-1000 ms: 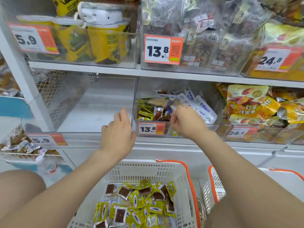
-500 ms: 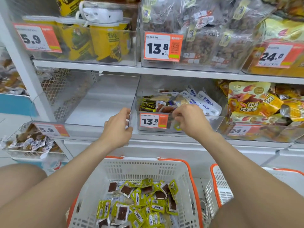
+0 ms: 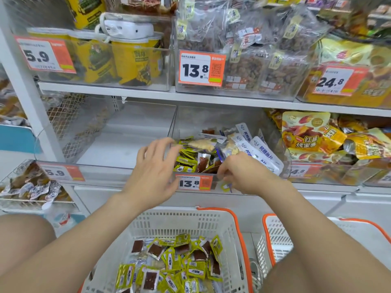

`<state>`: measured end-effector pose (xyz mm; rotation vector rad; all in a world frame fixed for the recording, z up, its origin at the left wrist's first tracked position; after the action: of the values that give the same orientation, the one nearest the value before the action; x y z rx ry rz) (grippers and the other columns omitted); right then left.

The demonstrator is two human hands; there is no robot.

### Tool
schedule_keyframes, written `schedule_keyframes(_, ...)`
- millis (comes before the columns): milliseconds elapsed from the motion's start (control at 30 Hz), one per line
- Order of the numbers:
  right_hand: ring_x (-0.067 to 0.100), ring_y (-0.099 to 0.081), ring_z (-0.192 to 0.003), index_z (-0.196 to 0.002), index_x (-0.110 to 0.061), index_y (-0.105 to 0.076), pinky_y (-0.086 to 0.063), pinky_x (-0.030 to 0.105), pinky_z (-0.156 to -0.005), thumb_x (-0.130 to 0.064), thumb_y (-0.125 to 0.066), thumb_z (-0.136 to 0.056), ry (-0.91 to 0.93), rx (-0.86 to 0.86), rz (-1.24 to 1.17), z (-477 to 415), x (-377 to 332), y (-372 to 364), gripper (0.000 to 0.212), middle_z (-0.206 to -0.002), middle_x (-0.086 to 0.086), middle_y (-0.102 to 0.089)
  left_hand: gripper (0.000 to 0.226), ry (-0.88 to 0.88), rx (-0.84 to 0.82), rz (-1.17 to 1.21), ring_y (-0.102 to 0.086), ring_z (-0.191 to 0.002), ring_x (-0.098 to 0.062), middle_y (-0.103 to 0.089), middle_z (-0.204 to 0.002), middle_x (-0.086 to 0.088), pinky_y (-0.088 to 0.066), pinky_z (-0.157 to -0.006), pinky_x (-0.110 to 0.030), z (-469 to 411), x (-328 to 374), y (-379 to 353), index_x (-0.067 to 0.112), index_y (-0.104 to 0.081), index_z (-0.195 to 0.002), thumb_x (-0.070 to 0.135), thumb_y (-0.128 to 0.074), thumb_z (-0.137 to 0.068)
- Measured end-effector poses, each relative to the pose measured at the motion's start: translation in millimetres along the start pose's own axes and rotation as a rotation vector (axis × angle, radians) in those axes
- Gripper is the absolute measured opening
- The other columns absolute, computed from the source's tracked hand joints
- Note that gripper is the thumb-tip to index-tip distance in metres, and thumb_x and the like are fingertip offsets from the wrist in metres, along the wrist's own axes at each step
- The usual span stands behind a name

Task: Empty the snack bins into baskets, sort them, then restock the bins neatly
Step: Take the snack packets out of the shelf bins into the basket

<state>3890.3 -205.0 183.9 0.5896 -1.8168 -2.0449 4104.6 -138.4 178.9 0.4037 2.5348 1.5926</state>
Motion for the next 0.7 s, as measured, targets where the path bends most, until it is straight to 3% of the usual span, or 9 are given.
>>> schedule_keyframes(67, 0.01, -0.07, -0.082, -0.092, -0.023, -0.081, -0.059, 0.034, -0.078, -0.028, -0.076, -0.088, 0.03, 0.07, -0.131, 0, 1, 15, 0.009, -0.085, -0.008, -0.076, 0.037, -0.145, -0.017, -0.075, -0.046, -0.133, -0.027, -0.058, -0.127, -0.001, -0.032, -0.108, -0.053, 0, 12, 0, 0.024, -0.065, -0.108, 0.052, -0.063, -0.083)
schedule_keyframes(133, 0.001, -0.067, -0.082, -0.097, -0.024, -0.079, -0.054, 0.021, -0.081, -0.026, -0.079, -0.084, 0.037, 0.23, -0.262, -3, 5, 36, 0.013, -0.087, -0.014, -0.074, 0.029, -0.148, -0.047, -0.079, -0.052, -0.119, -0.023, -0.064, -0.093, 0.007, -0.031, -0.108, -0.055, -5, 16, -3, 0.025, -0.063, -0.087, 0.053, -0.055, -0.089)
schedule_keyframes(200, -0.002, -0.059, -0.097, -0.122, -0.029, -0.069, -0.047, 0.018, -0.088, -0.021, -0.083, -0.079, 0.08, 0.231, -0.304, -18, 8, 41, 0.046, -0.112, -0.014, -0.069, 0.028, -0.141, -0.033, -0.093, -0.054, -0.103, -0.022, -0.06, -0.071, 0.009, -0.032, -0.103, -0.054, -15, 19, -2, 0.025, -0.059, -0.073, 0.046, -0.052, -0.09)
schedule_keyframes(267, 0.001, -0.052, -0.121, -0.144, -0.036, -0.053, -0.043, 0.023, -0.102, -0.024, -0.089, -0.076, 0.124, 0.032, -0.303, -42, 8, 24, 0.078, -0.14, -0.015, -0.058, 0.026, -0.141, -0.029, -0.103, -0.053, -0.092, -0.021, -0.056, -0.063, 0.007, -0.033, -0.099, -0.049, -29, 17, 0, 0.024, -0.054, -0.066, 0.039, -0.052, -0.086)
schedule_keyframes(333, 0.004, -0.048, -0.136, -0.153, -0.037, -0.046, -0.04, 0.028, -0.113, -0.031, -0.088, -0.082, 0.159, -0.09, -0.317, -64, 8, 11, 0.082, -0.152, -0.016, -0.052, 0.018, -0.131, -0.041, -0.071, -0.053, -0.087, -0.021, -0.056, -0.067, 0.007, -0.038, -0.089, -0.043, -43, 12, 0, 0.025, -0.056, -0.069, 0.035, -0.051, -0.083)
schedule_keyframes(467, 0.006, -0.049, -0.138, -0.157, -0.031, -0.041, -0.039, 0.027, -0.116, -0.033, -0.075, -0.095, 0.247, -0.156, -0.391, -92, -4, 0, 0.071, -0.154, -0.011, -0.051, 0.015, -0.141, -0.041, -0.072, -0.053, -0.087, -0.023, -0.056, -0.077, 0.007, -0.036, -0.077, -0.039, -60, 4, -5, 0.027, -0.063, -0.081, 0.029, -0.049, -0.079)
schedule_keyframes(533, 0.009, -0.047, -0.141, -0.157, -0.039, -0.037, -0.04, 0.032, -0.118, -0.054, -0.078, -0.086, 0.306, -0.268, -0.366, -102, -12, -17, 0.083, -0.155, -0.013, -0.049, 0.022, -0.15, -0.042, -0.036, -0.054, -0.09, -0.023, -0.056, -0.08, 0.008, -0.038, -0.079, -0.039, -64, -1, -6, 0.027, -0.065, -0.083, 0.027, -0.043, -0.078)
schedule_keyframes(600, 0.017, -0.053, -0.132, -0.152, -0.056, -0.031, -0.047, 0.043, -0.11, -0.082, -0.07, -0.072, 0.336, -0.252, -0.225, -112, -16, -33, 0.092, -0.143, -0.015, -0.059, 0.027, -0.166, -0.037, 0.018, -0.054, -0.094, -0.023, -0.058, -0.085, 0.008, -0.037, -0.081, -0.037, -63, -7, -7, 0.027, -0.066, -0.086, 0.024, -0.04, -0.078)
schedule_keyframes(700, 0.012, -0.065, -0.107, -0.144, -0.042, -0.047, -0.053, 0.034, -0.096, -0.06, -0.081, -0.068, 0.341, -0.211, -0.247, -125, -29, -31, 0.085, -0.117, -0.008, -0.072, 0.026, -0.204, -0.051, 0.038, -0.053, -0.101, -0.021, -0.058, -0.091, 0.009, -0.031, -0.086, -0.033, -57, -11, -8, 0.027, -0.067, -0.089, 0.023, -0.042, -0.08)
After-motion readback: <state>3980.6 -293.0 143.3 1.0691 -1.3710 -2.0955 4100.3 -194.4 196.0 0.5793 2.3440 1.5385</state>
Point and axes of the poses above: each hand's wrist, its own z-axis away from the middle knuckle, its own y-axis out of the back of the hand, x = y × z, the point moved 6 cm from there along -z, towards the middle knuckle
